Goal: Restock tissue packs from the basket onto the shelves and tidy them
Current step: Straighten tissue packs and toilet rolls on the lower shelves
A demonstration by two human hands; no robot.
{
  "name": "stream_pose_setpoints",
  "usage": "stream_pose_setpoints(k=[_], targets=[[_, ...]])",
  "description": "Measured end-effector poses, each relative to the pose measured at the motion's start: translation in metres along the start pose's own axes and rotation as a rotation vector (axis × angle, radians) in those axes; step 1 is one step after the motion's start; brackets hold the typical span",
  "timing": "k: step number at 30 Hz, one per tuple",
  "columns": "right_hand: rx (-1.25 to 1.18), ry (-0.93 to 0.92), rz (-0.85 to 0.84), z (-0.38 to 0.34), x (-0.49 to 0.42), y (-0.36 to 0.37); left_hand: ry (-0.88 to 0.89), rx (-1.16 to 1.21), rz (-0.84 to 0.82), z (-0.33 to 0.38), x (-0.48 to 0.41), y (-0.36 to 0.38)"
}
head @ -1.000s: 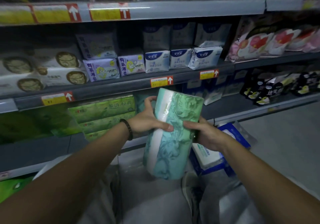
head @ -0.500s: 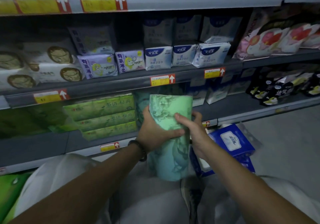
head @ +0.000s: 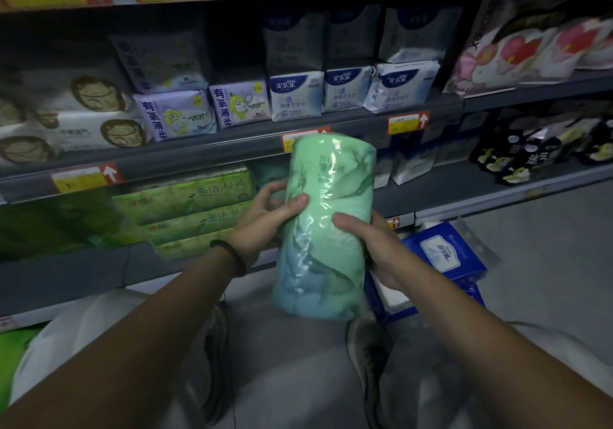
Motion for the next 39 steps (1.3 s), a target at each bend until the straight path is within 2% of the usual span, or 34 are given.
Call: stream_pose_setpoints(k=[2, 4, 6, 10, 13, 16, 19, 21, 23, 25, 29, 31, 34, 37, 39], targets=[[0.118, 0.013, 0.145, -0.001, -0.003, -0.004, -0.007, -0.049, 0.027, -0.006, 0.004, 0.012], [0.197, 0.085, 0.183, 0.005, -0.005, -0.002, -0.030, -0.090, 0.009, -0.020, 0.007, 0.023], [0.168, 0.120, 0.120, 0.010, -0.001, 0.004, -0.020, -0.092, 0.045, -0.024, 0.007, 0.023], [0.122, 0.028, 0.043, 0.006, 0.004, 0.000, -0.085, 0.131, 0.064, -0.019, 0.010, 0.011], [0.068, 0.088, -0.073, 0.017, 0.005, -0.005, -0.207, 0.264, -0.086, -0.020, 0.015, 0.010], [0.020, 0.127, -0.242, 0.027, 0.012, 0.004, -0.222, 0.273, -0.217, -0.023, 0.016, 0.013], [-0.018, 0.062, -0.209, 0.021, 0.015, 0.005, -0.199, 0.147, -0.122, -0.024, 0.013, 0.005], [0.083, 0.015, -0.157, 0.013, 0.016, 0.002, -0.185, -0.002, -0.017, -0.020, 0.015, -0.001], [0.233, 0.012, -0.153, 0.010, 0.017, 0.002, -0.171, -0.033, -0.018, -0.021, 0.017, 0.003], [0.290, 0.047, -0.162, 0.012, 0.017, 0.002, -0.163, -0.002, 0.003, -0.019, 0.019, 0.007], [0.223, 0.178, -0.027, 0.013, 0.019, -0.023, -0.263, 0.161, 0.185, -0.021, 0.021, -0.002], [0.188, 0.248, -0.052, 0.016, 0.026, -0.032, -0.322, 0.292, 0.197, -0.026, 0.023, 0.003], [0.014, 0.291, -0.067, 0.024, 0.032, -0.039, -0.307, 0.397, 0.206, -0.029, 0.028, 0.016], [-0.152, 0.251, 0.006, 0.025, 0.035, -0.039, -0.322, 0.476, 0.185, -0.027, 0.032, 0.030], [-0.147, 0.243, 0.009, 0.024, 0.038, -0.036, -0.341, 0.479, 0.179, -0.023, 0.033, 0.035]])
Point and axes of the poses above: each hand's wrist, its own x-axis away from the middle knuckle, its own y-axis out of the palm, z = x × y, the point moved 7 cm from there along -x, towards the middle knuckle, and after that the axes turned 7 degrees about y, right-handed, at the moved point
